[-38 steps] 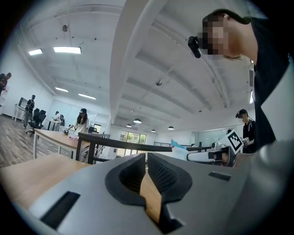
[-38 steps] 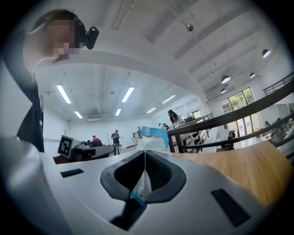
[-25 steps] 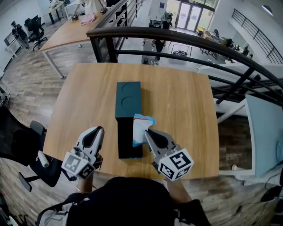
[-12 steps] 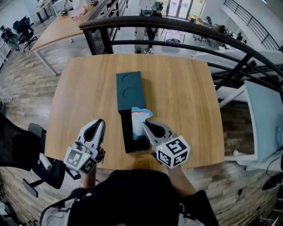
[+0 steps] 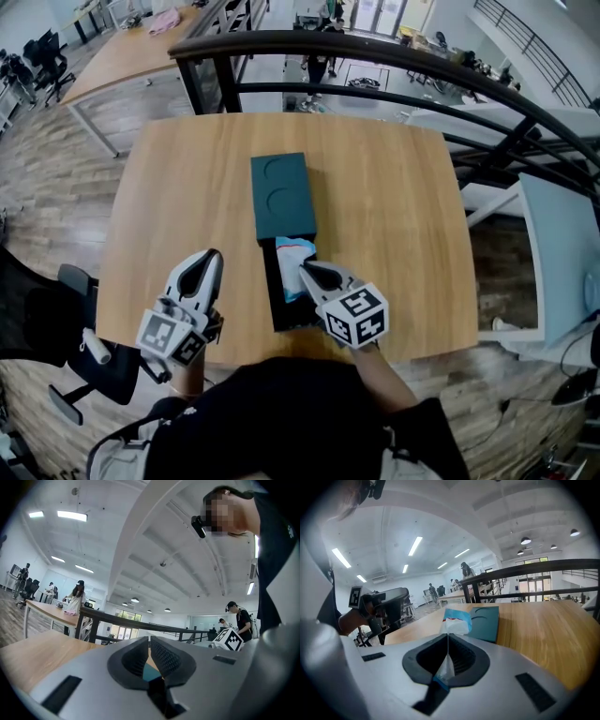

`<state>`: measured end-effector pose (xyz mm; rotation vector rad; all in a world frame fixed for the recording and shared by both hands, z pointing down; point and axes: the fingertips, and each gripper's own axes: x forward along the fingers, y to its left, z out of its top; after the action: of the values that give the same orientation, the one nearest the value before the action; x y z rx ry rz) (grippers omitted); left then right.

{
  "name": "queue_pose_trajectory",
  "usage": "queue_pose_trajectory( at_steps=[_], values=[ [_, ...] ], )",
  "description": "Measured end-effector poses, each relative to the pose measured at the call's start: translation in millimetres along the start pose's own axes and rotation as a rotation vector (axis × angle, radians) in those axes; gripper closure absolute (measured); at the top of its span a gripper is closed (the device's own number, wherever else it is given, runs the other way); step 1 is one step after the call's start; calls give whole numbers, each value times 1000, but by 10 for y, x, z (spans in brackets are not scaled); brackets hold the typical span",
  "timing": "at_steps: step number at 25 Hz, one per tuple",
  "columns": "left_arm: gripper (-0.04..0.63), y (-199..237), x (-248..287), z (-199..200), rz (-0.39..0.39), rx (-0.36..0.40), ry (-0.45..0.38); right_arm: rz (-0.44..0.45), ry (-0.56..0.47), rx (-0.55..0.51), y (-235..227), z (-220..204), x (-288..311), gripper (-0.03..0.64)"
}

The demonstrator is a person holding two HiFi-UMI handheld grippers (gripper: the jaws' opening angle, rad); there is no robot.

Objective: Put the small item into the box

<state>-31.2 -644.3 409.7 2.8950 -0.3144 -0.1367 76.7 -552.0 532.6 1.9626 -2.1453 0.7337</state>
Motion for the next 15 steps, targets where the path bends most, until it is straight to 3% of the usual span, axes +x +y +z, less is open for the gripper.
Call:
queue_pose_trajectory(
  at_steps=[5,15],
  values=[
    [571,167,-42,-95,28,-1,30,1,78,3,14,-224,184,592],
    [571,253,-52,-71,12,-33,6,-22,189,6,-24,-516,412,592]
  ],
)
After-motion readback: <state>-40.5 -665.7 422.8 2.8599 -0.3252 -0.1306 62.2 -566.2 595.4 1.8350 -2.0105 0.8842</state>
